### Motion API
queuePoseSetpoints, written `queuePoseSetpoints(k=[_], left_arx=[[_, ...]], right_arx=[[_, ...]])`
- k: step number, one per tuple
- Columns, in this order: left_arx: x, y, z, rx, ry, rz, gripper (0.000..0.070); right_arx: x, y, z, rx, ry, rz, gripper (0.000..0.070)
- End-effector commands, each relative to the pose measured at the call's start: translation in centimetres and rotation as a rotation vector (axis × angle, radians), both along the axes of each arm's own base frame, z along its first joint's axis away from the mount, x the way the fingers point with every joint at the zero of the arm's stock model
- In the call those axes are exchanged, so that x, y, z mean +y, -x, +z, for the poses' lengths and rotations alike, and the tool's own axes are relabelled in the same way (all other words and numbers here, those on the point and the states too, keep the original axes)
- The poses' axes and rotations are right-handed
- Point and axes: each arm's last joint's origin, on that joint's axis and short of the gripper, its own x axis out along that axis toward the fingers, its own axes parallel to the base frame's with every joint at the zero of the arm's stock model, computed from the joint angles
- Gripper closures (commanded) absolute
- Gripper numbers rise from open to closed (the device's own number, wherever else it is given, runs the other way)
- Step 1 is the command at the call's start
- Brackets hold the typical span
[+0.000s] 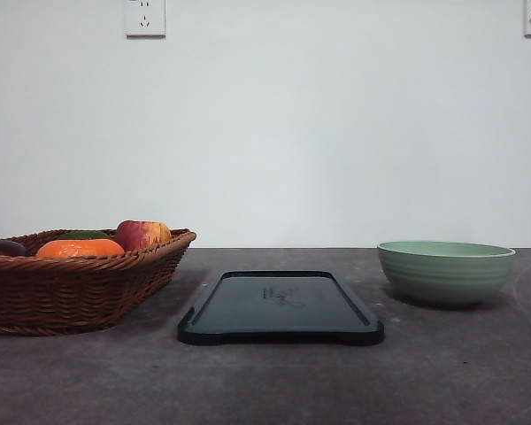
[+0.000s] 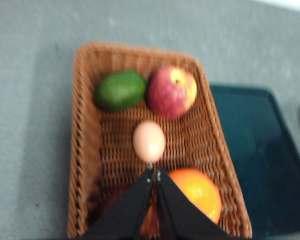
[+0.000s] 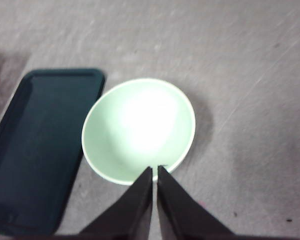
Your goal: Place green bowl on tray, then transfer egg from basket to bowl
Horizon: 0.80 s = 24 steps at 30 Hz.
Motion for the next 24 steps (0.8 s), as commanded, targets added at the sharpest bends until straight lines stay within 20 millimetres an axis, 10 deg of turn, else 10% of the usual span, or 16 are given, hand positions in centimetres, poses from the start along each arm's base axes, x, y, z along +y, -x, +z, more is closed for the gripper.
queuePoseSetpoints(k=[1, 5, 10, 24], left_arx=[[-0.2, -0.3, 0.7, -0.03, -0.017, -0.025, 0.07], [-0.3, -0.3, 0.7, -0.035, -0.017, -0.034, 0.0627], [-0.4, -0.3, 0.8, -0.039, -0.017, -0.034, 0.0322], [-0.4, -0.3, 0.8, -0.038, -0.016, -0.034, 0.0314]], right_arx=[[0.0, -0.3, 0.4, -0.02, 0.017, 0.018, 0.0693], [0.0, -0.4, 0.4, -0.028, 0.027, 0.024, 0.0678], [0.0, -0.4, 0.4, -0.032, 0.038, 0.031, 0.0334], [0.0, -2.8, 3.3, 0.144, 0.003, 0.0, 0.0319]])
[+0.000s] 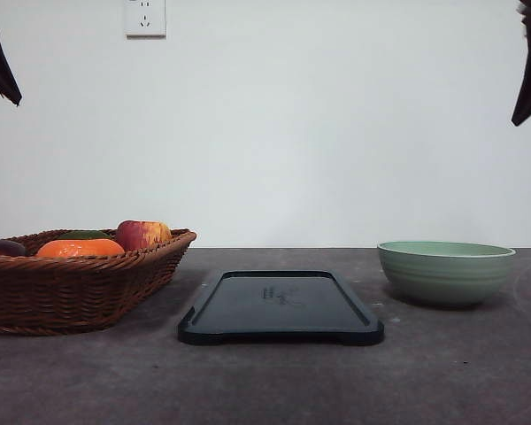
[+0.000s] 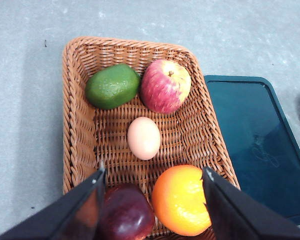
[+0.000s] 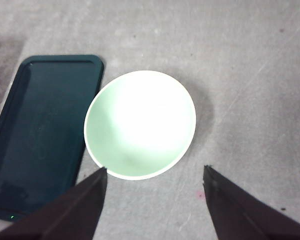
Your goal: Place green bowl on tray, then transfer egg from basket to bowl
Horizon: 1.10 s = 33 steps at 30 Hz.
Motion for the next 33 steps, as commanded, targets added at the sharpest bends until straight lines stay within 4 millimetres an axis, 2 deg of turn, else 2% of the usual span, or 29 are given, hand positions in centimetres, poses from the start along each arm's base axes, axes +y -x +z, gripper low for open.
queuePoseSetpoints(k=[1, 8, 14, 19, 26, 29, 33], left_arx=[[-0.1, -0.2, 0.8, -0.032, -0.002, -0.008, 0.0314], [-0.1, -0.2, 0.8, -0.031, 0.001, -0.006, 0.0314], [-0.1, -0.2, 0.8, -0.031, 0.001, -0.005, 0.0315], [-0.1, -0.2, 0.8, -0.038, 0.003, -0.005, 0.0315], [-0.1, -0.4, 1.0, -0.065, 0.005, -0.004, 0.0315], [-0.1, -0.5, 1.2, -0.078, 0.006, -0.004, 0.0315], [-0.1, -0.5, 1.2, -0.084, 0.006, -0.004, 0.0315]], right_arx=[[0.0, -1.1, 0.7, 0.029, -0.004, -0.005, 0.0319], [0.0, -4.9, 1.5, 0.148, 0.02, 0.02, 0.032], [0.1, -8.4, 0.6, 0.235, 0.051, 0.049, 0.0326], [0.0, -11.0, -1.5, 0.298, 0.091, 0.044, 0.0327], [0.0, -13.1, -5.4, 0.404, 0.104, 0.049, 0.0331], [0.0, -13.7, -6.7, 0.437, 0.104, 0.051, 0.0383], [0.0, -14.2, -7.9, 0.462, 0.108, 0.05, 0.0535]])
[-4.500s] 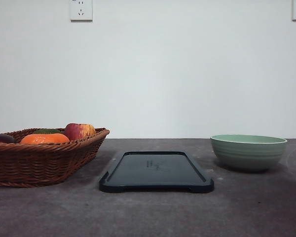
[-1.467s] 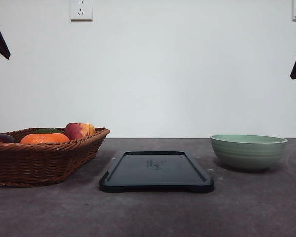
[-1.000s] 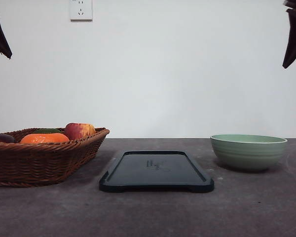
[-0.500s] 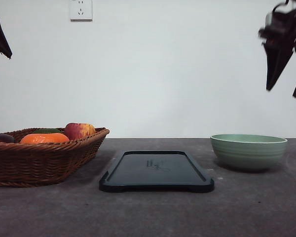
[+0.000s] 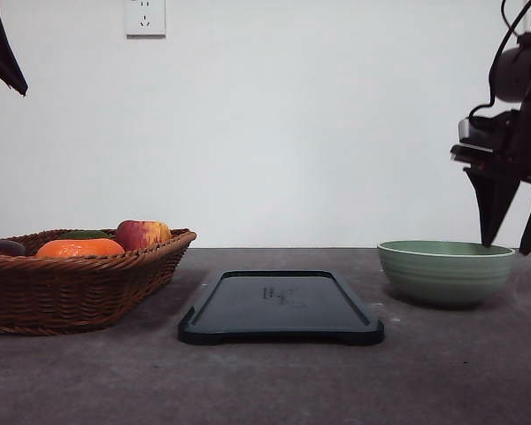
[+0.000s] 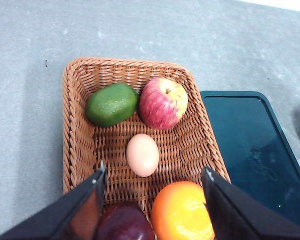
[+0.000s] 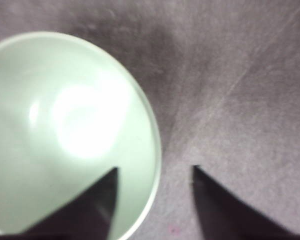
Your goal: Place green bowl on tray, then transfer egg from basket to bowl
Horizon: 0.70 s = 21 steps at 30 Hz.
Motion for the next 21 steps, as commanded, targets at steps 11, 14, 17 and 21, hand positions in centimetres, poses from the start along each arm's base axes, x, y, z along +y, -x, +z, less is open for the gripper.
queuePoseSetpoints(k=[11, 14, 17, 21], left_arx=[[-0.1, -0.2, 0.7, -0.028, 0.003, -0.004, 0.0315], [-0.1, -0.2, 0.7, -0.028, 0.003, -0.004, 0.0315], [-0.1, -0.2, 0.7, -0.027, 0.003, -0.004, 0.0315], [-0.1, -0.2, 0.7, -0.027, 0.003, -0.004, 0.0315]], right_arx=[[-0.1, -0.9, -0.2, -0.018, 0.047, -0.007, 0.07], [0.1, -0.7, -0.2, 0.006, 0.038, 0.002, 0.07], [0.7, -0.5, 0.0, 0.025, 0.02, 0.02, 0.07], [1.7, -0.6, 0.8, 0.032, 0.018, 0.045, 0.07]])
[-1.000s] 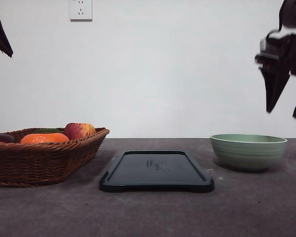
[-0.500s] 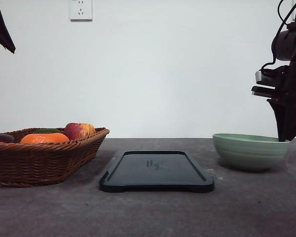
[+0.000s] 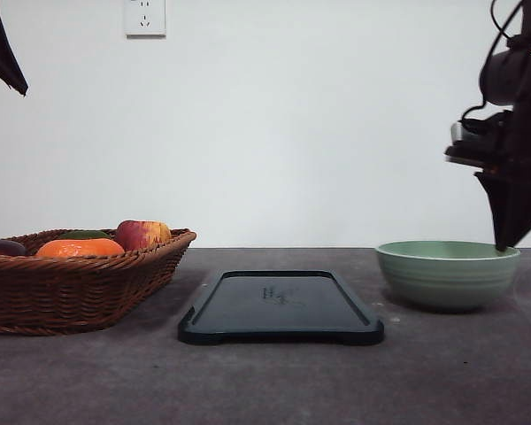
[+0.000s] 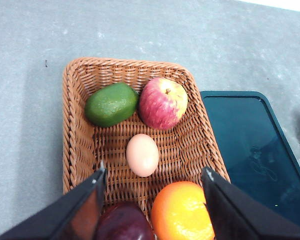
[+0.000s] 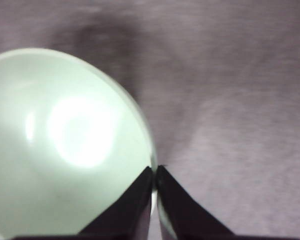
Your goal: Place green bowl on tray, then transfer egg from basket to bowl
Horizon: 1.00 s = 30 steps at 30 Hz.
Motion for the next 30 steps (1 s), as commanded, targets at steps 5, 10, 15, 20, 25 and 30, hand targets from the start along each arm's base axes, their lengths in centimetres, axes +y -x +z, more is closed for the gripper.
queuePoseSetpoints(k=[5, 10, 15, 20, 25, 30], left_arx=[[-0.1, -0.2, 0.7, -0.027, 0.003, -0.004, 0.0315], [-0.1, -0.2, 0.7, -0.027, 0.003, -0.004, 0.0315], [-0.1, -0.2, 0.7, -0.026, 0.003, -0.004, 0.0315], [-0.1, -0.2, 0.7, -0.026, 0.002, -0.004, 0.0315], [-0.1, -0.2, 0.7, -0.026, 0.003, -0.004, 0.0315], [-0.1, -0.2, 0.7, -0.025, 0.002, -0.005, 0.0315]], right_arx=[[2.2, -0.8, 2.2, -0.027, -0.01, 0.053, 0.07], [4.5, -1.1, 5.0, -0.088, -0.026, 0.087, 0.07], [7.1, -1.3, 6.7, -0.147, -0.076, 0.123, 0.07], [9.6, -1.1, 6.8, -0.175, -0.105, 0.161, 0.07], [12.0, -1.0, 5.9, -0.164, -0.12, 0.206, 0.07], [14.2, -1.2, 4.4, -0.136, -0.142, 0.239, 0.07]])
